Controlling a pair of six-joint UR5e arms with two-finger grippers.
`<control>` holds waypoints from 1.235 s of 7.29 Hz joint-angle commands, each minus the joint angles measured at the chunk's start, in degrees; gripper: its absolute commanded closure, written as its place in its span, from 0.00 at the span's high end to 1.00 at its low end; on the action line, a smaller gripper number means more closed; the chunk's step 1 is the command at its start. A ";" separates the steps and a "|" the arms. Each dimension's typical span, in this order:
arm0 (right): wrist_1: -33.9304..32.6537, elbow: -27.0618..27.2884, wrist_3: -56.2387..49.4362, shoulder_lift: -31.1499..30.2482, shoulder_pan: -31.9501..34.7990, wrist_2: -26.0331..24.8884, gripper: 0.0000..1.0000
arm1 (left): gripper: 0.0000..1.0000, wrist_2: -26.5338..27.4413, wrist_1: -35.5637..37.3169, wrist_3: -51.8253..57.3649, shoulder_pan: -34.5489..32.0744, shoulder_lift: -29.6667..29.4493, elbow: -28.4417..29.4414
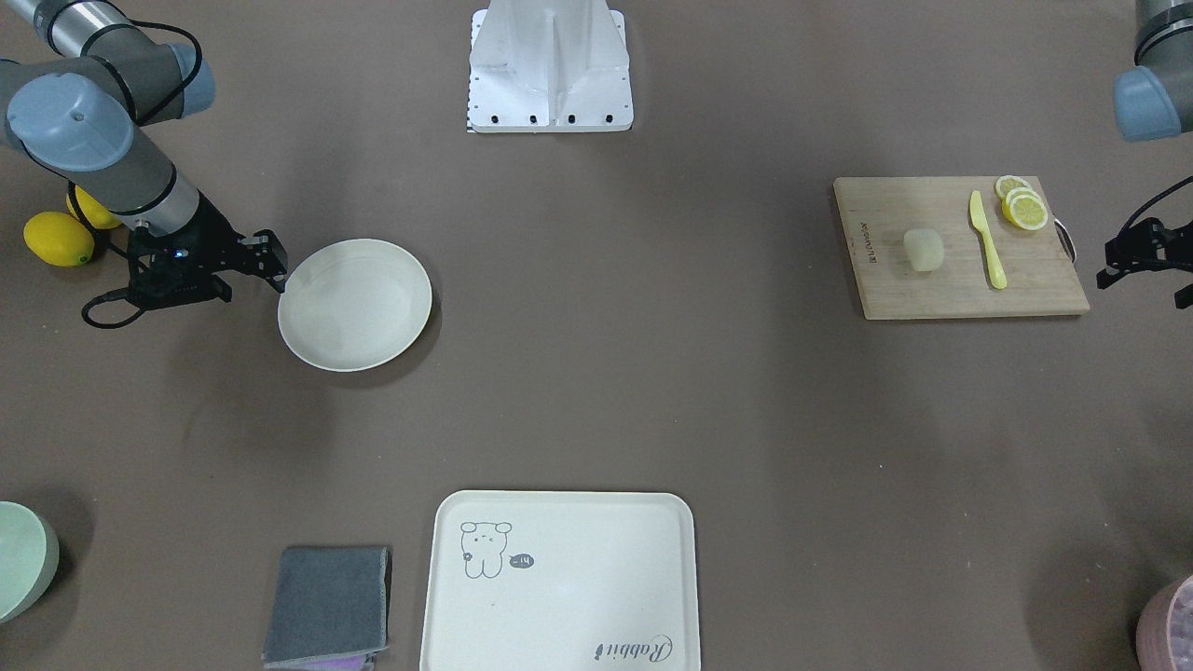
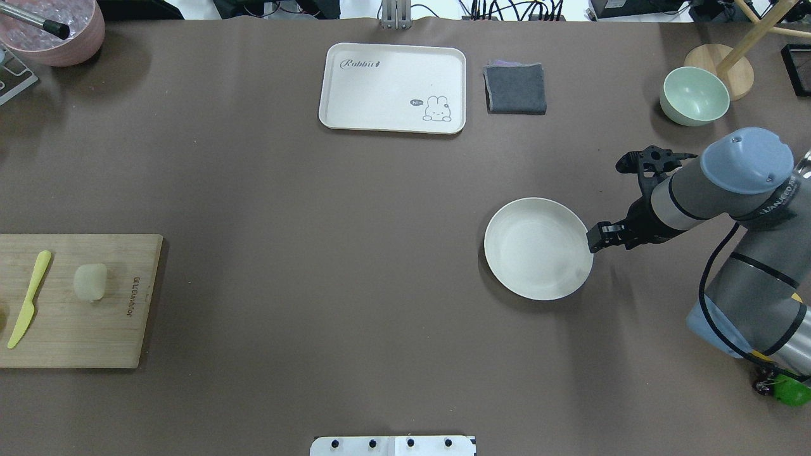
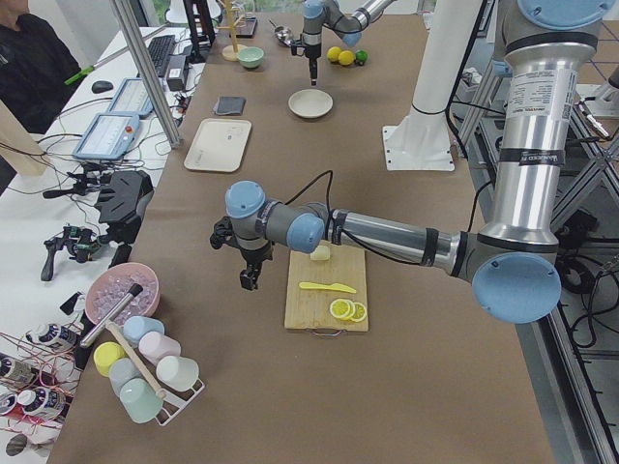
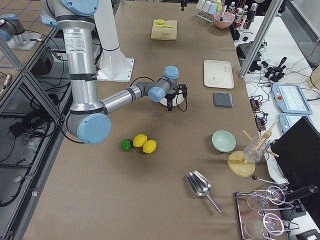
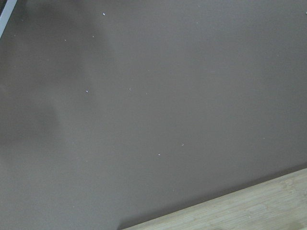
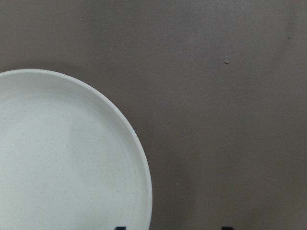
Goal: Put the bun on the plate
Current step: 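Move the right gripper to the white plate's rim and grip it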
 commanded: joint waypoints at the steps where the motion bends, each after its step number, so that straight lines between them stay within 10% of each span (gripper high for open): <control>1: 0.88 -3.51 2.65 2.83 -1.25 -0.37 0.72 | 0.98 -0.09 -0.05 -0.16 0.00 0.00 -0.09; 2: 3.93 -6.14 2.66 3.02 -1.34 -0.37 0.62 | 0.98 -0.09 -0.05 -1.12 0.00 -0.18 -0.17; 3: 5.35 -6.86 2.75 3.20 -1.34 -0.19 0.08 | 0.98 -0.09 -0.48 -1.91 0.00 -0.18 -0.35; 7: 5.28 -5.99 5.62 5.38 -0.90 0.51 0.00 | 0.98 -0.44 -0.75 -2.44 0.00 -0.26 -0.61; 9: 4.75 -6.34 15.79 12.83 -2.55 0.95 0.00 | 0.98 -2.90 -0.84 -26.20 4.97 0.08 -8.39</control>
